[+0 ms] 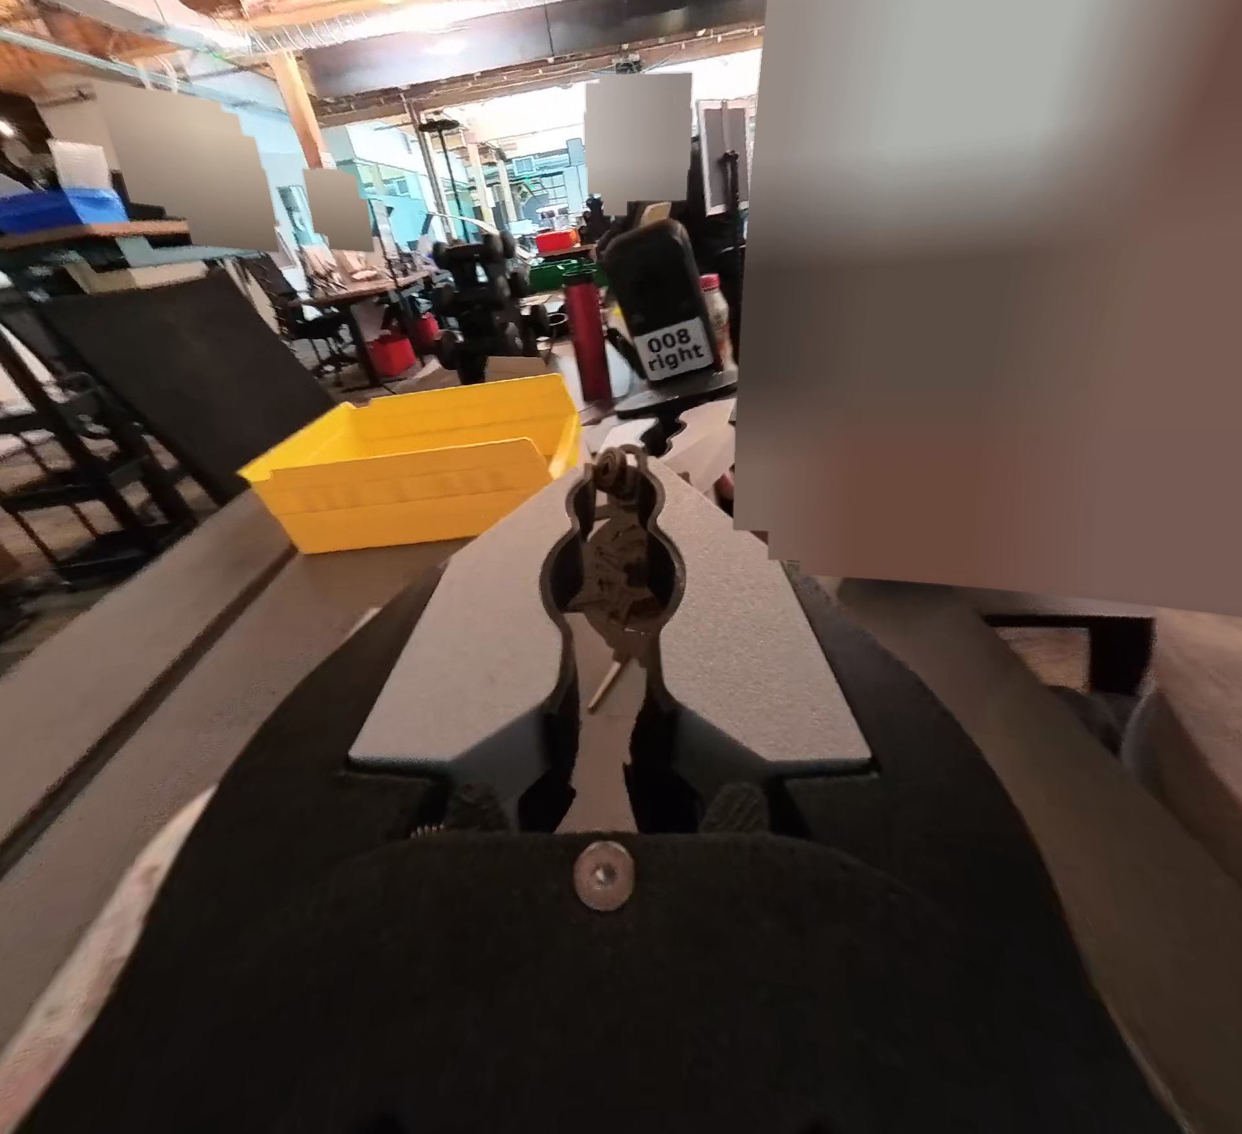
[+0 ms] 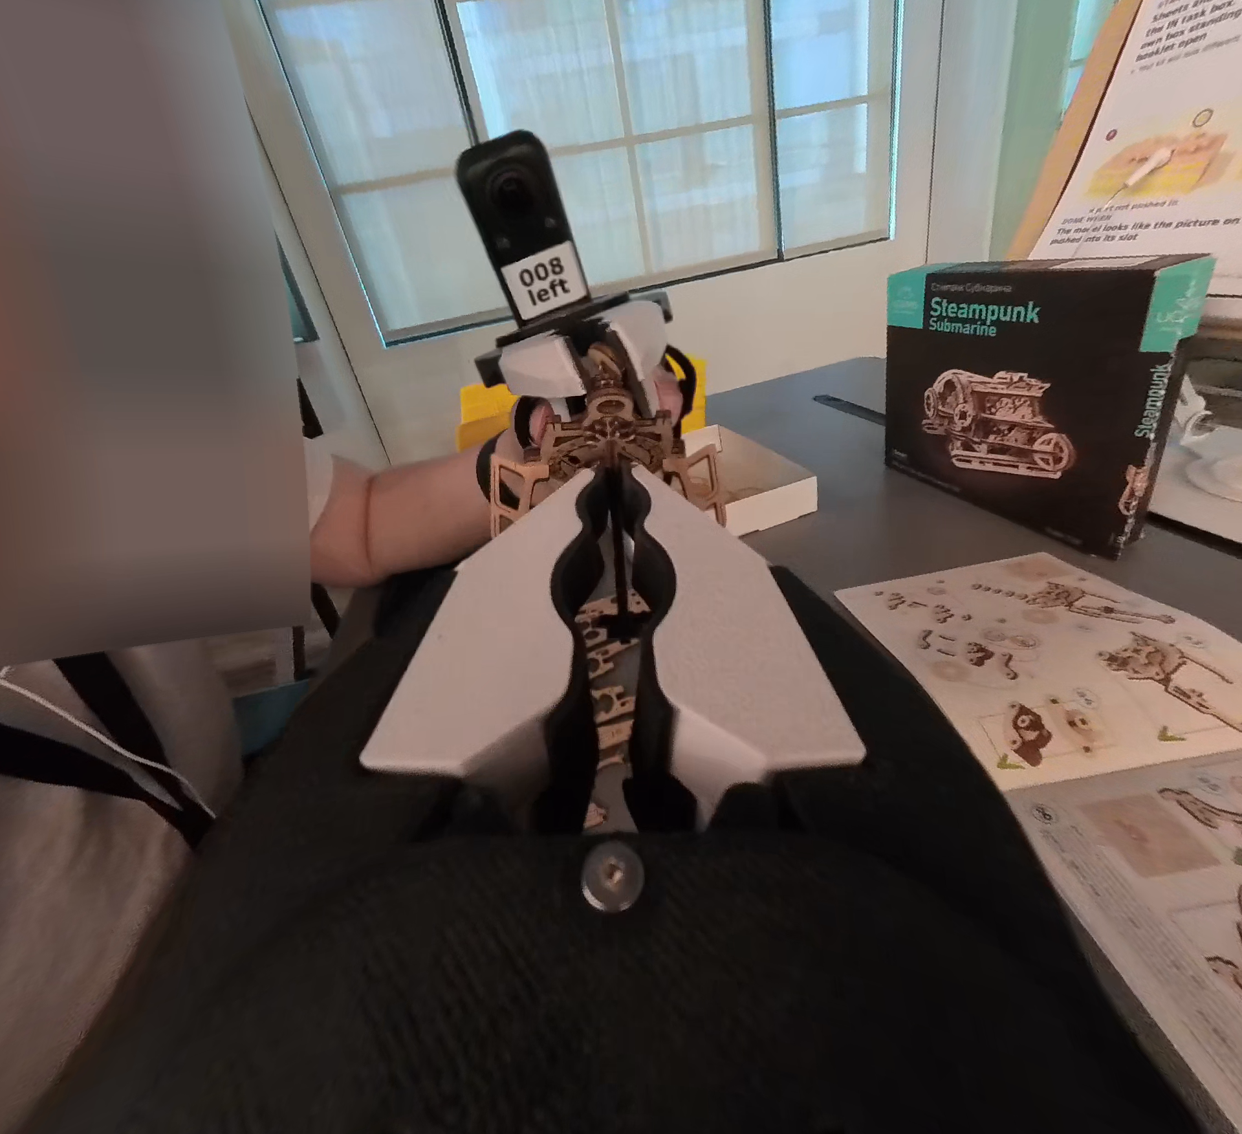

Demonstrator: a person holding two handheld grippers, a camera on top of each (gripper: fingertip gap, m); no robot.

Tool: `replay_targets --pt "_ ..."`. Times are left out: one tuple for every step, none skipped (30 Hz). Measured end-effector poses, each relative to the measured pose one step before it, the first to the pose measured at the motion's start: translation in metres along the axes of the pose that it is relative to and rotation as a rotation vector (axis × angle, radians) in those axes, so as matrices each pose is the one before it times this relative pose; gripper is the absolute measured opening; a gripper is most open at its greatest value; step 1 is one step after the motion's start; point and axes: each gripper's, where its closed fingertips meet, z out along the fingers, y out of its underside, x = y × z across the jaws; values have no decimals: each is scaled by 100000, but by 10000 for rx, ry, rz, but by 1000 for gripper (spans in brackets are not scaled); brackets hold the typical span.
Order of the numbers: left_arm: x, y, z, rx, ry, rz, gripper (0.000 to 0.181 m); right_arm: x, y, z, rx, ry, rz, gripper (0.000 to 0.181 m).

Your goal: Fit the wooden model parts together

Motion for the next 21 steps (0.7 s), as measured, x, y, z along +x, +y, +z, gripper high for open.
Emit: replay_targets --pt "10 2 9 52 156 -403 10 -19 -26 -2 11 29 -86 1" --pt "14 26 -26 41 119 -211 10 9 40 -3 -50 55 -126 1" --pt "-61 32 -24 29 6 -12 10 20 4 5 -27 48 -54 1" --pt "-88 15 -12 10 -83 125 10 45 4 -4 -7 21 35 1" --pt "-55 34 14 -30 -106 172 10 84 31 -14 -2 7 76 1" --pt "-58 25 10 -39 -98 176 10 60 10 -24 22 -25 73 1" --pt "-94 30 -8 -41 -105 124 11 70 17 -12 15 -5 58 1" --pt "-104 56 -6 -53 -65 22 11 75 66 16 -13 10 40 1" --pt "-32 52 -11 -41 16 -72 11 32 56 14 -16 -8 18 1" --pt "10 17 -12 -17 45 -87 11 -1 26 -2 -2 -20 15 1" --pt "-41 56 -7 -41 -1 -39 11 55 22 0 -13 18 23 1" --pt "-63 69 4 -65 -45 46 11 89 51 -5 -29 31 19 1" --pt "-49 52 2 -62 -66 123 11 45 29 -10 -13 7 13 1" --pt "-61 53 5 -75 -91 147 12 57 28 -13 -13 12 20 1" --pt "-87 68 25 -94 -118 121 11 96 37 -6 -8 31 36 1" --pt "-68 78 30 -99 -89 96 12 79 16 -22 7 8 52 1" --pt "28 50 32 -83 -19 59 14 21 -48 -34 44 -31 43 1" --pt "-52 -4 10 -35 -45 -1 14 38 -11 -26 22 -25 69 1" --pt "-37 6 10 -31 -23 -26 14 34 -28 -22 27 -27 68 1" --pt "-29 46 15 -20 -7 -44 14 43 21 -3 5 0 22 1" --pt "-22 35 9 -4 5 -43 14 39 60 11 -26 14 -25 1"
